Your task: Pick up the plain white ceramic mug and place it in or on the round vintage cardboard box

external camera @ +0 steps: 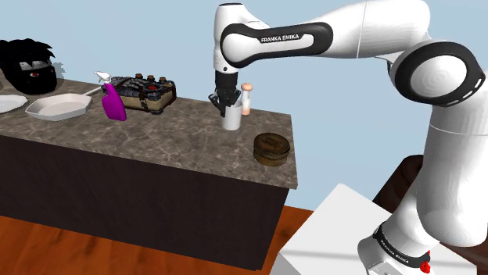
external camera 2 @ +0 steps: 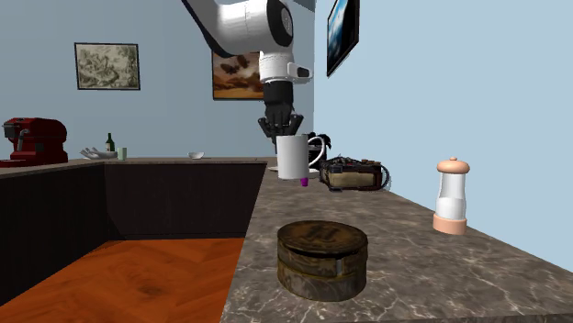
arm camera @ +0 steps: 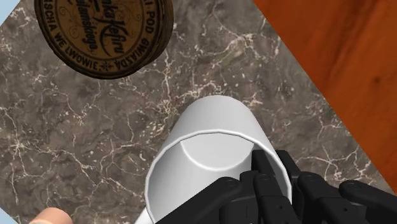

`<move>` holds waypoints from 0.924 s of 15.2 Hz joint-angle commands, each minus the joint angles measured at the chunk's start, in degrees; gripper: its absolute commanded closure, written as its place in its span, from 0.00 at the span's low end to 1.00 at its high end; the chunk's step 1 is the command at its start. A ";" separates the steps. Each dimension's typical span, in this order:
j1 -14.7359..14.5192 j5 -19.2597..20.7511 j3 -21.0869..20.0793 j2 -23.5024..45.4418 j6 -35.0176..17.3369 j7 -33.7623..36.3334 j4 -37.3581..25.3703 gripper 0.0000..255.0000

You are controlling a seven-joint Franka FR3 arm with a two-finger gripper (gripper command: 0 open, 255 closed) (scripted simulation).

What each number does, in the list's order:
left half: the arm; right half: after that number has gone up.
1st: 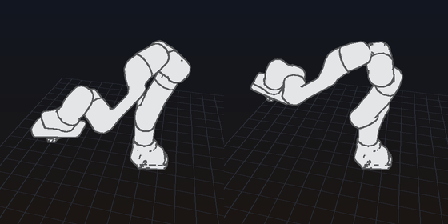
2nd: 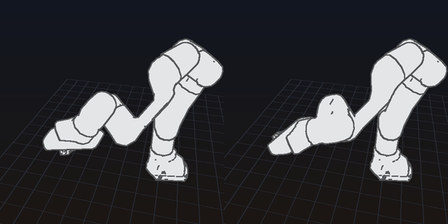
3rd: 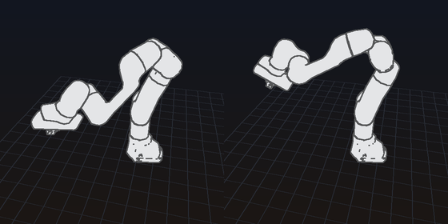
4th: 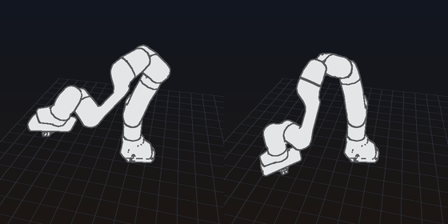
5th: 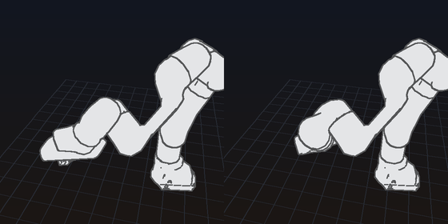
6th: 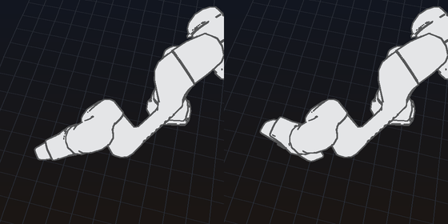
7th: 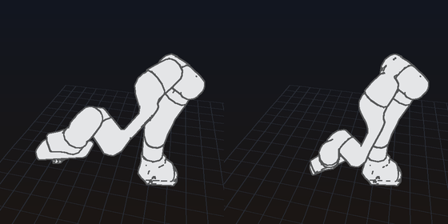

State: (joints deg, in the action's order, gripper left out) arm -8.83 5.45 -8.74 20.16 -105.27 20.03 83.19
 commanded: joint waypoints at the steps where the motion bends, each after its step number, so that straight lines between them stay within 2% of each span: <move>1: -0.04 -0.02 -0.01 0.06 1.36 -0.09 -1.42 1.00; 7: 4.30 -2.21 1.58 -11.62 -2.14 -5.83 13.39 1.00; 14: 8.34 -3.83 4.92 -22.89 -3.58 -13.54 25.76 1.00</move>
State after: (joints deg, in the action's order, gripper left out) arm -1.05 1.81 -4.37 -0.88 -108.38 7.72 106.69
